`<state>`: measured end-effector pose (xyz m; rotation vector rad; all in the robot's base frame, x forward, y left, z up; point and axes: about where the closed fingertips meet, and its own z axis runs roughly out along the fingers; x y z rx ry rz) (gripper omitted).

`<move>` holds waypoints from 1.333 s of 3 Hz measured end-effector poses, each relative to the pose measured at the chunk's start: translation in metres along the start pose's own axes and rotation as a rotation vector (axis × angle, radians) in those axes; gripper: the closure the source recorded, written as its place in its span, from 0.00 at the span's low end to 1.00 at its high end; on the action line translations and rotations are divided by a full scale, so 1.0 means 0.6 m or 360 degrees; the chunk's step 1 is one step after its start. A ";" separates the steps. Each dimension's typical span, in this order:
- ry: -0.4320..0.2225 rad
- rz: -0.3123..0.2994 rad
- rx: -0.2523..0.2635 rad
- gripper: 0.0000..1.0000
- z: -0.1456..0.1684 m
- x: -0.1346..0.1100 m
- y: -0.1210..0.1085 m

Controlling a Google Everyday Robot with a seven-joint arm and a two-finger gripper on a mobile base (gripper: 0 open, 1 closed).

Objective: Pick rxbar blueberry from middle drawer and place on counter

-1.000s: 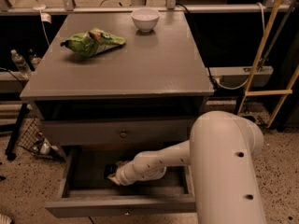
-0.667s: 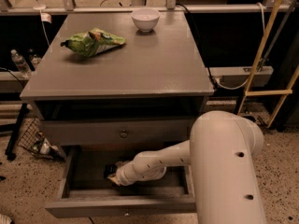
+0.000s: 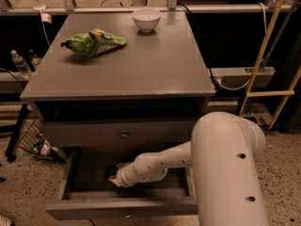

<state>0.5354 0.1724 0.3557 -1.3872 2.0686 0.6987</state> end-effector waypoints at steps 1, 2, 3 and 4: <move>0.0000 0.0000 0.0000 1.00 0.000 0.000 0.000; 0.0000 0.0000 0.0000 1.00 0.000 0.000 0.000; 0.0000 0.0000 0.0000 1.00 -0.001 -0.001 0.000; 0.0002 -0.0014 0.0008 1.00 -0.005 -0.006 0.001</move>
Offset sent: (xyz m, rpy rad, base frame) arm 0.0218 -0.0604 0.1741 0.3269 -0.2607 0.3065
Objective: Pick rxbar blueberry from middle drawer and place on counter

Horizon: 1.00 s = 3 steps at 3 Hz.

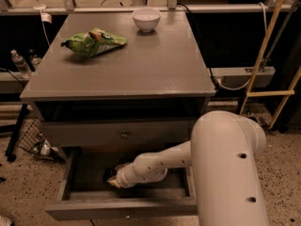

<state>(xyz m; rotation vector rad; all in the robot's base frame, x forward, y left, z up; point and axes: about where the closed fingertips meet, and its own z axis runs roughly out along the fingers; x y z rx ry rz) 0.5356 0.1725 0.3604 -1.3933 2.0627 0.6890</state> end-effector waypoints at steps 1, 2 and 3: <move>0.0035 -0.0223 0.0126 1.00 -0.072 -0.078 0.008; 0.0068 -0.0386 0.0203 1.00 -0.124 -0.135 0.019; 0.0095 -0.0427 0.0223 1.00 -0.147 -0.148 0.025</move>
Offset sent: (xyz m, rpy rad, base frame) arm 0.0072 0.0105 0.1515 -0.1541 -0.3278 0.1253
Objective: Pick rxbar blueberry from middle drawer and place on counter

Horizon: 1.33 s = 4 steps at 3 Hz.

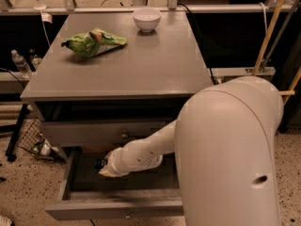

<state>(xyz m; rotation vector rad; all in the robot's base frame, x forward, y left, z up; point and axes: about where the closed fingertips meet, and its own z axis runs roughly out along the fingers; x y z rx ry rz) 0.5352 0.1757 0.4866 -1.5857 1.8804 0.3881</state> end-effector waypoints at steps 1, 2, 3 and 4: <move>0.0038 0.0023 0.0083 1.00 -0.066 0.011 -0.003; 0.0086 0.0000 0.0227 1.00 -0.189 0.001 -0.036; 0.0086 0.0000 0.0227 1.00 -0.189 0.001 -0.036; 0.0097 -0.0017 0.0260 1.00 -0.206 -0.002 -0.042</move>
Offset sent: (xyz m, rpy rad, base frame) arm -0.0170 -0.0816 0.0832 -0.0557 -0.0902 -0.1221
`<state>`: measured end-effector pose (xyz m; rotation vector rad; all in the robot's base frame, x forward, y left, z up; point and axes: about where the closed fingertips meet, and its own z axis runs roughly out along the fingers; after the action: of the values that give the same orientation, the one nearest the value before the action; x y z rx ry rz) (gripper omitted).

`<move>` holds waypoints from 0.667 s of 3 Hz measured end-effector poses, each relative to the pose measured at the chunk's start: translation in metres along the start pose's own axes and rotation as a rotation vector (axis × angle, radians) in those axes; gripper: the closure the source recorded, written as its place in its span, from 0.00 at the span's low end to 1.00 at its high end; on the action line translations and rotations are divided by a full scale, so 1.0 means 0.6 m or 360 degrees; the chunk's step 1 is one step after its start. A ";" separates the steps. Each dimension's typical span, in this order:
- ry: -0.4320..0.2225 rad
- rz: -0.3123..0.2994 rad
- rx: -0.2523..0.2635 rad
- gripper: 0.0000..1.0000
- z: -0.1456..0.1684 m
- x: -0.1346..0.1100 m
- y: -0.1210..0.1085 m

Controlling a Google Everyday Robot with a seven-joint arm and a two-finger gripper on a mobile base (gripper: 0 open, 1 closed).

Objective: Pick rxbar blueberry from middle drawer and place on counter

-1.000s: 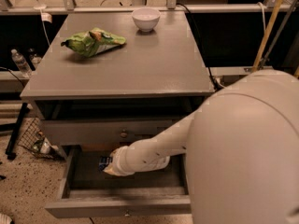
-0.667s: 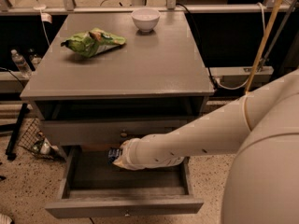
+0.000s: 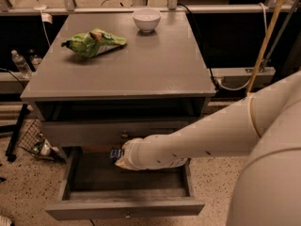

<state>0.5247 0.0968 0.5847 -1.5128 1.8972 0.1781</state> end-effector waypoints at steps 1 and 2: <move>0.0019 -0.0037 0.0092 1.00 -0.051 0.004 -0.032; 0.0065 -0.0051 0.0184 1.00 -0.110 0.035 -0.088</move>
Offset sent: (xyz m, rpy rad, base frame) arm 0.0118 -0.0542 0.0692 -0.0798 -0.0977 -0.0454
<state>0.5423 0.0298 0.6380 -1.4780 1.8807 0.0228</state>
